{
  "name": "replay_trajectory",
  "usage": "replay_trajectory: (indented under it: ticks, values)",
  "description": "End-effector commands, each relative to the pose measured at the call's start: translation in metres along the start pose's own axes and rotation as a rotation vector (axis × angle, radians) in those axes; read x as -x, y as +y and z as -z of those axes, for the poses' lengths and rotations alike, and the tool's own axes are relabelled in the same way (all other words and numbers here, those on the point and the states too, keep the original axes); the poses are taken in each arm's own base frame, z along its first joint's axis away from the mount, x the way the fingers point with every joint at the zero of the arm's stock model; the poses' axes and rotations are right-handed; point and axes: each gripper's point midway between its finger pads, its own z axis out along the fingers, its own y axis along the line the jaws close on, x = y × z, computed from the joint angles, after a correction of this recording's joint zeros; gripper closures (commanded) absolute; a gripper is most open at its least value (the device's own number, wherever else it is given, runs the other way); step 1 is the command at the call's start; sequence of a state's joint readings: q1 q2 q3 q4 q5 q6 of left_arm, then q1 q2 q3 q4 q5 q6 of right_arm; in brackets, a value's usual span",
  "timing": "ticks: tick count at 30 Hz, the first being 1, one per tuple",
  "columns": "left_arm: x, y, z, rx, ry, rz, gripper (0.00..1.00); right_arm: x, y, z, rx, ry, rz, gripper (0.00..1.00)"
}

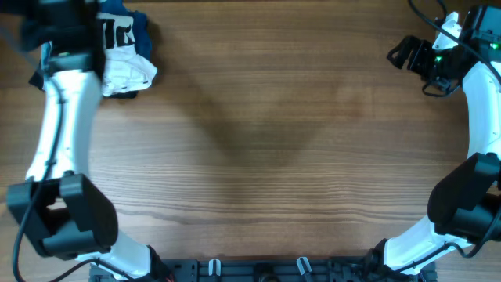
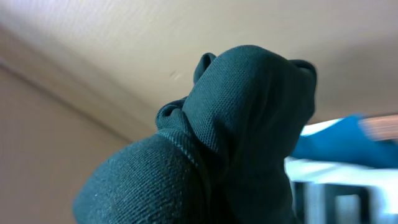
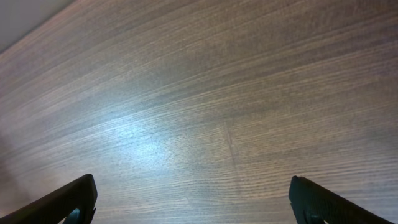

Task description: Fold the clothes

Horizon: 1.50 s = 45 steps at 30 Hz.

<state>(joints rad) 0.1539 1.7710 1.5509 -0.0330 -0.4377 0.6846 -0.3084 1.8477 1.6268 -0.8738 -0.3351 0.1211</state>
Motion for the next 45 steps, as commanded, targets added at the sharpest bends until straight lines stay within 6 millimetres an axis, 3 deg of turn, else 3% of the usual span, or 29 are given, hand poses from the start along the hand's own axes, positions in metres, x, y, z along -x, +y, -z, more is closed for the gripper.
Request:
replay_trajectory:
  ticks: [1, 3, 5, 8, 10, 12, 16, 20, 24, 25, 27, 28, 29, 30, 35, 38, 41, 45]
  values:
    - [-0.017, 0.034, -0.020, -0.070, -0.071, 0.000, 0.96, -0.002, -0.001, -0.003, -0.003, 0.012, -0.025, 0.00]
    - [-0.041, 0.051, -0.036, -0.105, -0.081, 0.018, 0.96, -0.002, -0.001, -0.003, 0.000, 0.012, -0.049, 0.00]
    - [-0.054, 0.053, -0.047, -0.128, -0.086, 0.023, 0.96, -0.001, -0.001, -0.003, 0.000, 0.008, -0.067, 0.00]
    - [-0.084, 0.036, -0.070, -0.165, -0.051, -0.033, 0.96, -0.001, 0.000, -0.003, 0.001, 0.007, -0.071, 0.00]
    - [-0.092, 0.020, -0.078, -0.192, -0.035, -0.058, 0.96, -0.001, 0.000, -0.003, 0.000, 0.008, -0.071, 0.00]
    - [-0.090, 0.001, -0.080, -0.224, -0.036, -0.058, 0.96, -0.001, 0.000, -0.003, 0.001, 0.007, -0.071, 0.00]
    - [-0.062, -0.039, -0.070, -0.293, -0.063, 0.070, 0.96, -0.001, 0.000, -0.003, 0.000, 0.007, -0.070, 0.01]
    - [-0.046, -0.089, -0.058, -0.388, -0.067, 0.040, 0.96, -0.001, 0.000, -0.003, 0.000, 0.007, -0.066, 0.00]
    - [-0.046, -0.141, -0.038, -0.507, -0.021, -0.007, 0.96, 0.000, 0.000, -0.003, 0.000, 0.006, -0.065, 0.00]
    - [-0.049, -0.155, -0.031, -0.548, 0.001, -0.023, 0.92, -0.001, 0.000, -0.003, 0.000, 0.007, -0.065, 0.00]
    - [-0.057, -0.188, -0.012, -0.665, 0.040, -0.051, 0.49, -0.001, 0.000, -0.003, 0.000, 0.007, -0.065, 0.00]
    - [-0.059, -0.199, -0.004, -0.709, 0.051, -0.060, 0.18, -0.001, 0.000, -0.003, 0.000, 0.007, -0.065, 0.00]
    - [-0.060, -0.207, 0.003, -0.738, 0.063, -0.069, 0.00, 0.000, 0.000, -0.003, 0.000, 0.006, -0.065, 0.00]
    - [-0.061, -0.212, 0.006, -0.751, 0.071, -0.076, 0.00, -0.001, 0.000, -0.003, 0.000, 0.007, -0.065, 0.00]
    - [-0.051, -0.224, 0.017, -0.776, 0.049, -0.091, 0.00, -0.001, 0.000, -0.003, 0.000, 0.008, -0.066, 0.00]
    - [-0.031, -0.224, 0.028, -0.766, 0.034, -0.018, 0.00, -0.001, 0.000, -0.003, 0.000, 0.008, -0.066, 0.00]
    - [0.015, -0.179, 0.041, -0.679, 0.024, 0.340, 0.00, -0.001, 0.000, -0.003, 0.000, 0.008, -0.065, 0.00]
    - [0.046, -0.109, 0.060, -0.580, -0.008, 0.624, 0.00, -0.001, -0.001, -0.003, -0.001, 0.007, -0.063, 0.00]
